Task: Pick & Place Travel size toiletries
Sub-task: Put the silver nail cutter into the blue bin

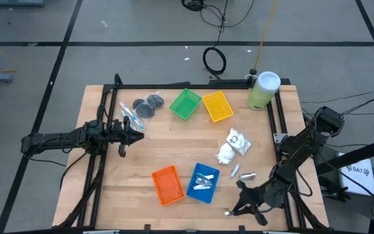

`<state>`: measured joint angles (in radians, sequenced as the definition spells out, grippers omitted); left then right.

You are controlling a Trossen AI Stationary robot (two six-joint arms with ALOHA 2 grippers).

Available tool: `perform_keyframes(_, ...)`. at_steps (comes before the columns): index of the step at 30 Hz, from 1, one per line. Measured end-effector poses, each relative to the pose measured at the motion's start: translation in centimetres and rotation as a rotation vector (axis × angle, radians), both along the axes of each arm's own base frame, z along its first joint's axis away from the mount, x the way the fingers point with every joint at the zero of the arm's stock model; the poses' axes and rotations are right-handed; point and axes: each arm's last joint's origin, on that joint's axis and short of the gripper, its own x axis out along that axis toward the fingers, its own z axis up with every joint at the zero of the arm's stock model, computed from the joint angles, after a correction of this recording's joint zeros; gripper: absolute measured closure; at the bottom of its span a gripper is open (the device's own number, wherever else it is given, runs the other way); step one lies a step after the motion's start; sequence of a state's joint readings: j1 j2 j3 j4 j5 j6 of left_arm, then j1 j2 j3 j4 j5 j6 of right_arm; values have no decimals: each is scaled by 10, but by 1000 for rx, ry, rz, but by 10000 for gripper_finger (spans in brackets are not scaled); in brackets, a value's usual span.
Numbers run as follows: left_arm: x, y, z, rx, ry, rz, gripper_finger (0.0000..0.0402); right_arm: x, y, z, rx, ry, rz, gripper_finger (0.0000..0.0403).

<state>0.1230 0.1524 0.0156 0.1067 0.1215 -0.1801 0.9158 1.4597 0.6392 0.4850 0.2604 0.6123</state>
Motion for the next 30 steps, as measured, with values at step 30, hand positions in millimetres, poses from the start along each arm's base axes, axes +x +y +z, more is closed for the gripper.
perform_keyframes(30,0,0,0,0,-1,0,357,55,-50,12,-242,-294,-204,353)
